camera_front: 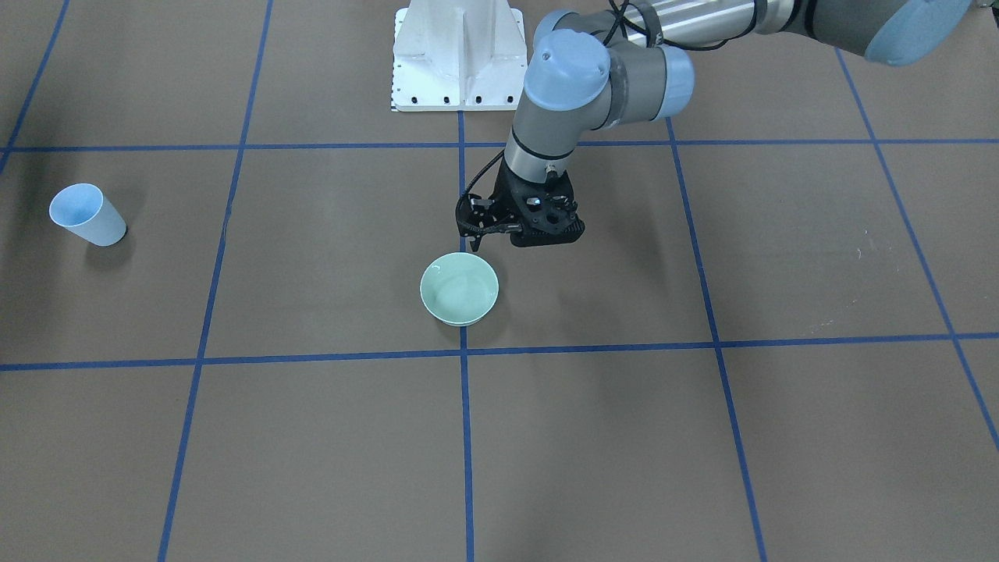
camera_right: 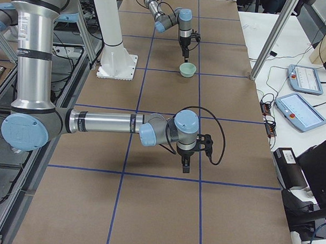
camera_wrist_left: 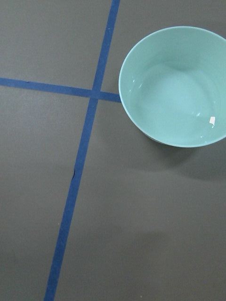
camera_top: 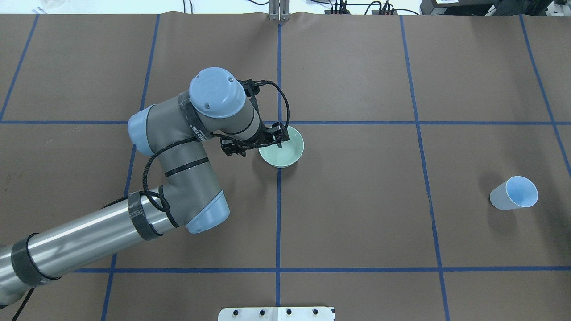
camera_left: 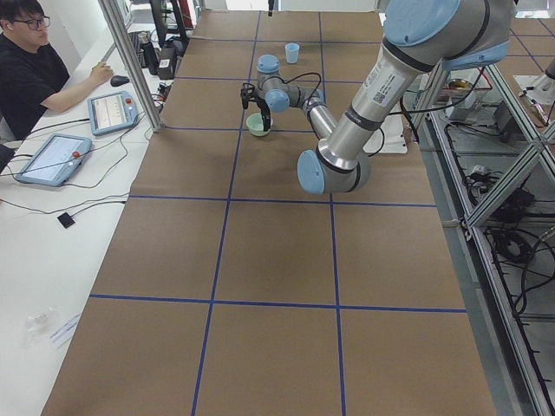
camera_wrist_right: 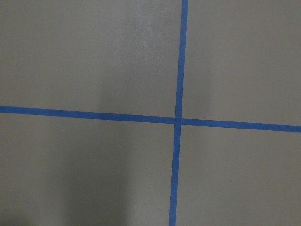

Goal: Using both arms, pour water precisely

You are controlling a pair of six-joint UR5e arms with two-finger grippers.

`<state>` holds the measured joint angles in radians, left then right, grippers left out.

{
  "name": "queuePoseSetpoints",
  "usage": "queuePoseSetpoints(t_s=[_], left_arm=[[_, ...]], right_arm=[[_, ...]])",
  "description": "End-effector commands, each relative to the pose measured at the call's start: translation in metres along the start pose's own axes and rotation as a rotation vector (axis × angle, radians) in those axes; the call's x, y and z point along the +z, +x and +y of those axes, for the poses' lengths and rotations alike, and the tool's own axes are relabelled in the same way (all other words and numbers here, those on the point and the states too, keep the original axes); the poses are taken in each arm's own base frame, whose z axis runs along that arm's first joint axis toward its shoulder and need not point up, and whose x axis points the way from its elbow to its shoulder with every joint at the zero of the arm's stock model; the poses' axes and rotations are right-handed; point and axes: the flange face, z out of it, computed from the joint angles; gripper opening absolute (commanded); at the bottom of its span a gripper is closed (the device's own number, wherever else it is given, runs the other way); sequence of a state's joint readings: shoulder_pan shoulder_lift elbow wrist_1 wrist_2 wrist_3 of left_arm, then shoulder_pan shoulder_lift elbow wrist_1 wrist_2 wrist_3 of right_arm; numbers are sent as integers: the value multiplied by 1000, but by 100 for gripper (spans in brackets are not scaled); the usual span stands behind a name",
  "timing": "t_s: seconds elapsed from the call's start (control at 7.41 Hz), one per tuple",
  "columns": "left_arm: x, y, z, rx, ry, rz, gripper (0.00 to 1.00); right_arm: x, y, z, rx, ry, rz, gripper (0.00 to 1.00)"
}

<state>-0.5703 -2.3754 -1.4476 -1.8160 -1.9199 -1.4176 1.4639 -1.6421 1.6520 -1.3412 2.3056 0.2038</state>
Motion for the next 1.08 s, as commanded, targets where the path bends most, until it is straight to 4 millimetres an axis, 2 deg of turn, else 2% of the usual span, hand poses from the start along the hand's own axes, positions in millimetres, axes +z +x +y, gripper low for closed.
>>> queuePoseSetpoints(t_s=[0.0,0.13,0.27,0.4,0.54,0.67,0.94], left_arm=[[22,0,-7,-4,-3,-30,99],[31,-4,-11,-2,-1,-22,97],[45,-9,-16,2,1,-11,86],[45,-9,-17,5,2,-4,54],[45,-9,-17,5,2,-6,8],[43,-8,-16,4,1,-7,0],[40,-6,-18,-6,5,-9,0]], right_arm=[[3,4,5,11,-8,-9,99],[3,4,5,11,-9,-10,99],[2,3,5,10,-7,-11,99],[3,4,5,10,-6,-11,99],[2,3,4,10,-6,-11,99],[2,3,4,9,-5,-11,99],[3,4,5,11,-8,-10,99]])
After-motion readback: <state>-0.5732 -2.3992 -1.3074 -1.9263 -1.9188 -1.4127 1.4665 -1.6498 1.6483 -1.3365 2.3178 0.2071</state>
